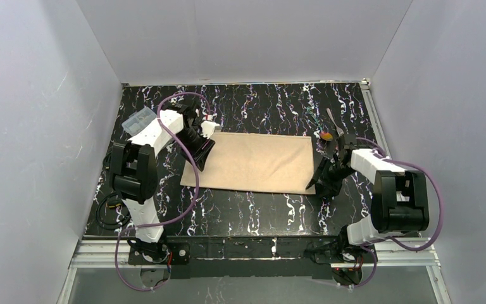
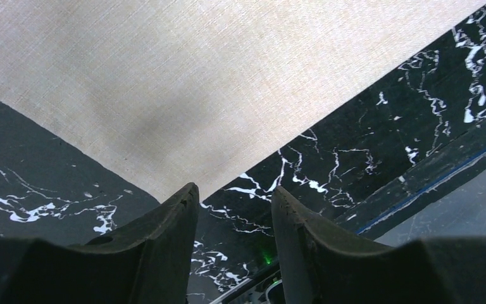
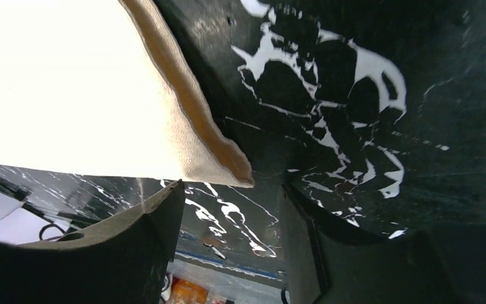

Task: Fold the napkin into a case and place the utensils inside
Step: Pick up the rectangle-folded napkin from the center of the board.

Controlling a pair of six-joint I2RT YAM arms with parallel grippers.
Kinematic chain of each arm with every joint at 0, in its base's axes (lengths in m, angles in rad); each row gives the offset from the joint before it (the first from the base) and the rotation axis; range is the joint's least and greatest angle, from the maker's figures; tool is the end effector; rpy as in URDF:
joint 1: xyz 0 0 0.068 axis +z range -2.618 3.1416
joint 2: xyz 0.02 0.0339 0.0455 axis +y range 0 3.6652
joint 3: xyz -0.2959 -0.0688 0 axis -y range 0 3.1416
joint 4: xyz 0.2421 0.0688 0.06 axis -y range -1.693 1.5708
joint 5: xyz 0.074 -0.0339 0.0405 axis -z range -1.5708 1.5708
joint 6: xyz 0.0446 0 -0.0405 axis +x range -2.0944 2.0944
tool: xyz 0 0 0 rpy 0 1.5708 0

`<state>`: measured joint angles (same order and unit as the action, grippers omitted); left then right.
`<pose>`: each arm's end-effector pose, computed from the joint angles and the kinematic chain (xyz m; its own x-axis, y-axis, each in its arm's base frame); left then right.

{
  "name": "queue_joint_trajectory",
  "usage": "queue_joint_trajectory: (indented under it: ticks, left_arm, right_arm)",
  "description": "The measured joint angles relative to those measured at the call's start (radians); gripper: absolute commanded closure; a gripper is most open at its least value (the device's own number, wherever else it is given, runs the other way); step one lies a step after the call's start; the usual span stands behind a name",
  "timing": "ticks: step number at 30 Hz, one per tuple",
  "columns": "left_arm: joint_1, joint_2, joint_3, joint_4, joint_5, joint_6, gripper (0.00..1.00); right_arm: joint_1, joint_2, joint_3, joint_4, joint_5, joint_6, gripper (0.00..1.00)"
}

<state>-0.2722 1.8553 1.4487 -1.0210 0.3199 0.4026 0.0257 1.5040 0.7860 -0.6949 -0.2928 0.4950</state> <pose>0.3485 -0.1118 0.2417 -0.7602 0.5983 -0.2532 0.6481 0.7259 -0.2305 0.2400 0.0190 0.1794 -0.9020 0.4318 -0.0030 0.4074 0.8533 0.3255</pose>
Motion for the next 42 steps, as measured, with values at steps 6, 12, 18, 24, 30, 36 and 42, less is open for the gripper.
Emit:
queue_joint_trajectory:
  ticks: [6,12,18,24,30,36,42]
  left_arm:
    - [0.016,0.003,-0.018,0.027,-0.075,0.032,0.57]
    - [0.054,0.024,-0.09,0.104,-0.178,0.085,0.61]
    - [0.055,0.063,-0.15,0.159,-0.203,0.104,0.63]
    - [0.051,0.068,-0.152,0.161,-0.171,0.103,0.63]
    - [0.04,0.068,-0.14,0.124,-0.081,0.084,0.64]
    - [0.04,0.064,-0.091,0.08,-0.013,0.069,0.64]
    - [0.099,0.045,-0.087,0.047,0.003,0.072,0.64]
  right_arm:
    - [0.016,-0.068,-0.091,0.076,-0.017,0.101,0.52]
    - [0.021,-0.085,-0.108,0.125,0.007,0.154,0.61]
    - [0.023,-0.108,-0.112,0.156,0.057,0.179,0.86]
    - [0.023,-0.124,-0.08,0.154,0.111,0.183,0.99]
    - [0.022,-0.124,0.023,0.12,0.169,0.166,0.99]
    - [0.056,-0.122,0.12,0.092,0.201,0.132,0.99]
    - [0.284,-0.086,0.288,0.068,0.236,0.103,0.99]
